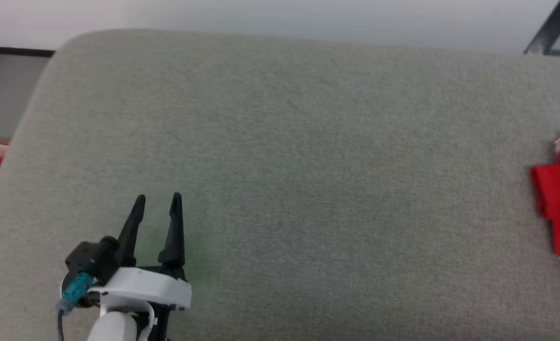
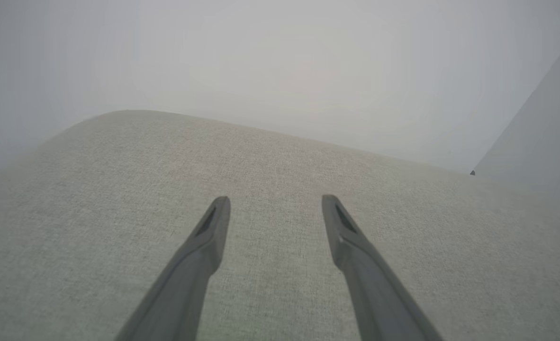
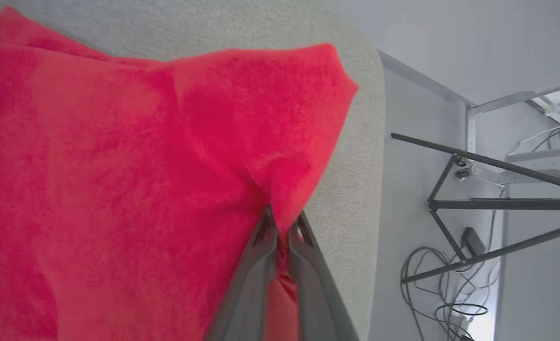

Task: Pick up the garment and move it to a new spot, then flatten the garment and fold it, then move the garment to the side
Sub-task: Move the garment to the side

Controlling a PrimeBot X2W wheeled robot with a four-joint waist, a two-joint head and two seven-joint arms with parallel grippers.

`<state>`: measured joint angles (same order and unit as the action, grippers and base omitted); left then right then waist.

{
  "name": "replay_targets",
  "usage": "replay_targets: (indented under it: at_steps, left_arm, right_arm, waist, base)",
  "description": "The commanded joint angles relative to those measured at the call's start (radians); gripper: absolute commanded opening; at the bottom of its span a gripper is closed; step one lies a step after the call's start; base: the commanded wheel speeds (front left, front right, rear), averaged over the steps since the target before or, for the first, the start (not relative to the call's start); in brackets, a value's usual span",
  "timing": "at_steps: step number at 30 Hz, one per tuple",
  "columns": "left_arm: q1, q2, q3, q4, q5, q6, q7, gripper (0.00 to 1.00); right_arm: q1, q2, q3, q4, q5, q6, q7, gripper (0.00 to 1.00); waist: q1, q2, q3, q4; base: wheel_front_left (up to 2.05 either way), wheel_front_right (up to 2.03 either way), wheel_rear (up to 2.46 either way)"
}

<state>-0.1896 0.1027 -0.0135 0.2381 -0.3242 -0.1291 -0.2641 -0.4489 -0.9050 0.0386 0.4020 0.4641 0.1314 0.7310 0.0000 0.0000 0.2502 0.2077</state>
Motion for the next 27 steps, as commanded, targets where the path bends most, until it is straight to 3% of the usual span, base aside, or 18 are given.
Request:
replay_targets:
  at_steps: [1, 12, 18, 24, 27]
  left_arm:
    - [-0.018, 0.002, 0.000, -0.006, 0.004, -0.003, 0.001, 1.00]
    - [-0.059, -0.006, -0.022, -0.018, 0.006, -0.003, 0.001, 1.00]
    - [-0.080, -0.006, -0.040, -0.012, -0.001, -0.003, 0.001, 1.00]
    - [-0.085, 0.000, -0.048, -0.007, -0.005, -0.002, 0.001, 1.00]
    - [-0.077, 0.004, -0.046, -0.001, -0.004, -0.002, 0.001, 1.00]
  right_arm:
    - [-0.019, -0.028, 0.017, -0.005, -0.008, -0.002, -0.009, 0.00]
    - [-0.062, -0.221, 0.177, 0.006, -0.096, -0.002, -0.066, 0.00]
    - [-0.113, -0.207, 0.232, 0.080, -0.118, -0.002, -0.099, 0.00]
    - [-0.181, -0.139, 0.231, 0.190, -0.125, -0.002, -0.139, 0.00]
    - [-0.203, -0.102, 0.216, 0.247, -0.130, -0.002, -0.161, 0.52]
  waist:
    - [0.0000, 0.0000, 0.040, -0.036]
    - [0.0000, 0.0000, 0.095, -0.053]
    - [0.0000, 0.0000, 0.112, -0.039]
    - [0.0000, 0.0000, 0.110, -0.022]
    - [0.0000, 0.0000, 0.095, -0.015]
  base:
    - [0.00, 0.00, 0.00]
    - [0.00, 0.00, 0.00]
    - [0.00, 0.00, 0.00]
    - [0.00, 0.00, 0.00]
    - [0.00, 0.00, 0.00]
